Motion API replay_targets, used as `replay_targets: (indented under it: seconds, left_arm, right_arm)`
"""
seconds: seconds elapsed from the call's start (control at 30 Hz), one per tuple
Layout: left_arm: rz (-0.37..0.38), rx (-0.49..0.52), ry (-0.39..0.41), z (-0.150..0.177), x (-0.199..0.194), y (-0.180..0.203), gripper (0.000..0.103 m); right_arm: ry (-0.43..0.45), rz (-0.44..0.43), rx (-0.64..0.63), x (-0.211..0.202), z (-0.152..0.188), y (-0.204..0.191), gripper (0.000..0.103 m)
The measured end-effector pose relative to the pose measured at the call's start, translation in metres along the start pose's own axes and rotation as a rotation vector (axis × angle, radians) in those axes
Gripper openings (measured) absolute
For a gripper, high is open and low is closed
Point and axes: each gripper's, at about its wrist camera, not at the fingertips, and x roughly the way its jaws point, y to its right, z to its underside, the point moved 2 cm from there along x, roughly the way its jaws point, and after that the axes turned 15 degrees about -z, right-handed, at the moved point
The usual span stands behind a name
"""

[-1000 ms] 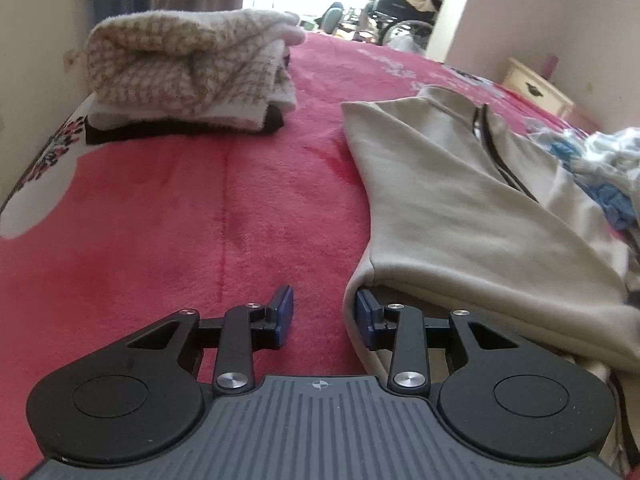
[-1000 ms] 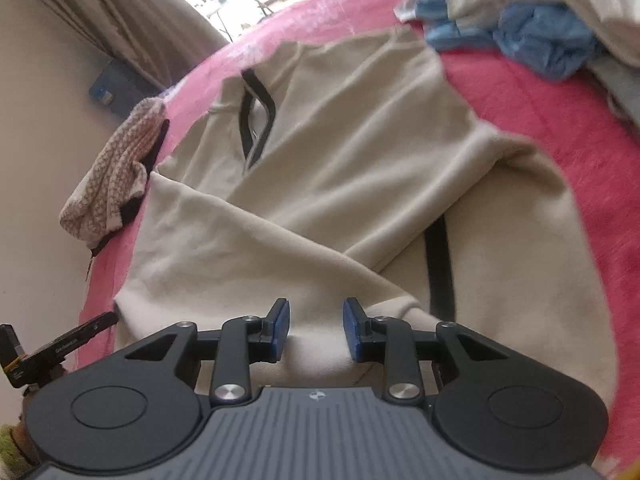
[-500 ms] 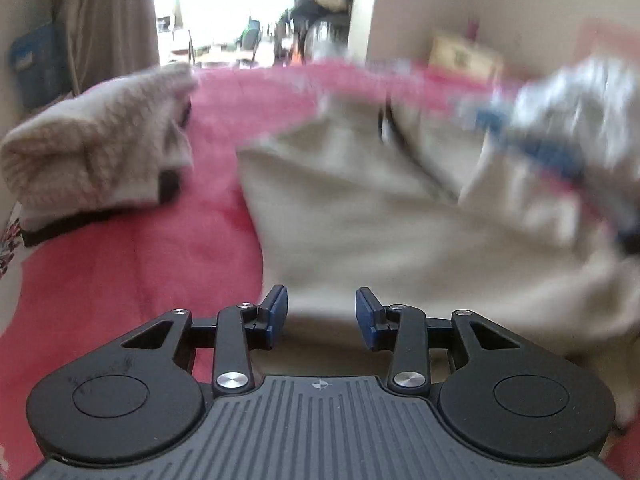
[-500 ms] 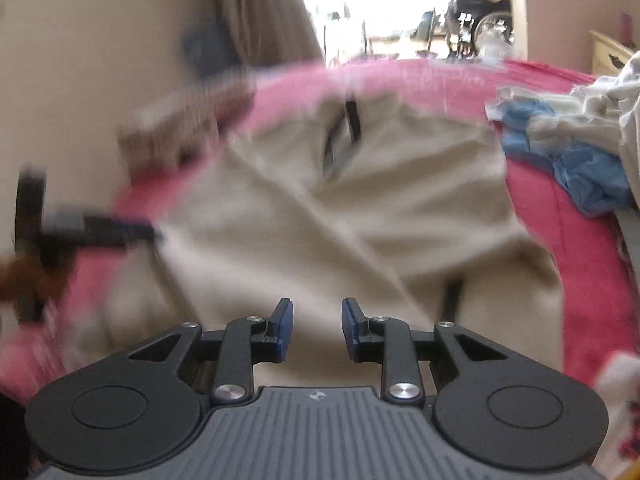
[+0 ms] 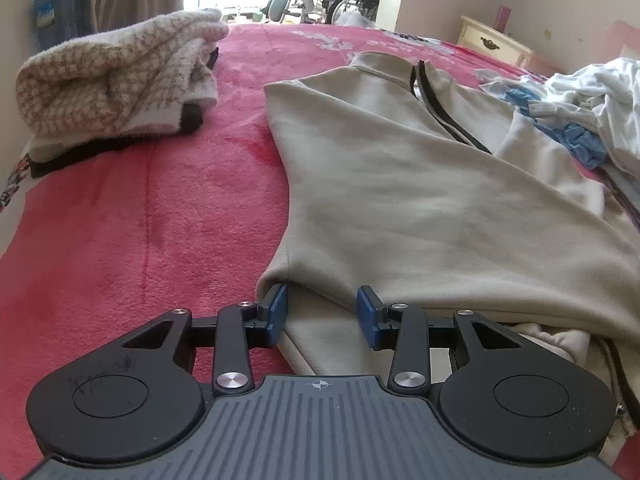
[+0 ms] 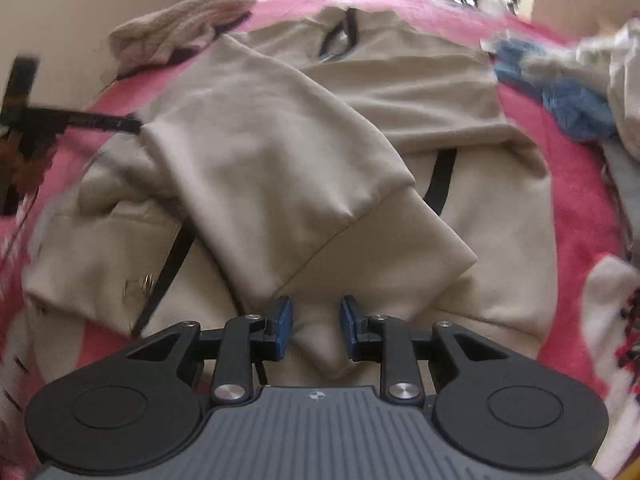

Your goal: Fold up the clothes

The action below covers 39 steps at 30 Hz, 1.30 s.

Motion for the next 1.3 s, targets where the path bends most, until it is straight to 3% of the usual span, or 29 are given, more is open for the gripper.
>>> replay_targets:
  seconds: [0.13,0.23,0.37,0.5,0.53,0.63,0.77,0.87,0.93,1.07,1.17,1.27,1.3]
  left_arm:
    - [0.005,0.018,0.010,0.003,-0.005,-0.003,0.039]
    - [-0.002,0.020,0.033,0.000,-0.017,-0.006,0.039]
    - [-0.005,0.020,0.110,-0.008,-0.039,-0.009,0.039]
    - [-0.004,0.047,0.129,-0.019,-0.035,0.002,0.040]
    - [-0.029,0.068,0.105,-0.018,-0.027,0.007,0.040]
    - [-0.087,0.103,0.033,-0.008,-0.003,0.014,0.040]
    - [-0.071,0.075,0.026,0.005,-0.007,0.002,0.040]
    - [-0.088,0.098,0.079,-0.006,-0.022,-0.003,0.040]
    - [-0.076,0.099,0.155,-0.024,-0.032,-0.005,0.040]
    - [-0.030,0.116,0.220,-0.065,-0.014,0.015,0.040]
    - [-0.008,0.162,0.227,-0.080,0.019,0.041,0.040]
    - [-0.024,0.197,0.144,-0.065,0.061,0.053,0.041]
    - [-0.023,0.196,0.177,-0.059,0.061,0.053,0.041]
  right_arm:
    - [-0.066,0.051,-0.127,-0.011,-0.012,-0.013,0.029]
    - [-0.002,0.061,-0.164,-0.031,-0.039,-0.011,0.029]
    - [0.109,-0.049,-0.102,-0.039,-0.089,0.004,0.029]
    - [0.109,-0.163,-0.116,0.005,-0.125,0.006,0.029]
    - [0.093,-0.178,-0.115,0.020,-0.127,0.008,0.029]
    - [-0.016,-0.101,-0.111,0.065,-0.109,0.022,0.028]
    - [0.007,-0.119,-0.026,0.057,-0.116,0.039,0.027]
    - [0.075,-0.128,-0.037,0.042,-0.139,0.036,0.029]
    - [0.105,-0.134,-0.056,0.043,-0.153,0.034,0.029]
    - [0.105,-0.105,-0.081,0.059,-0.158,0.036,0.029]
    - [0.090,-0.073,-0.083,0.070,-0.155,0.041,0.028]
    - [0.076,-0.042,-0.085,0.081,-0.152,0.046,0.028]
    - [0.071,-0.031,-0.086,0.085,-0.151,0.048,0.028]
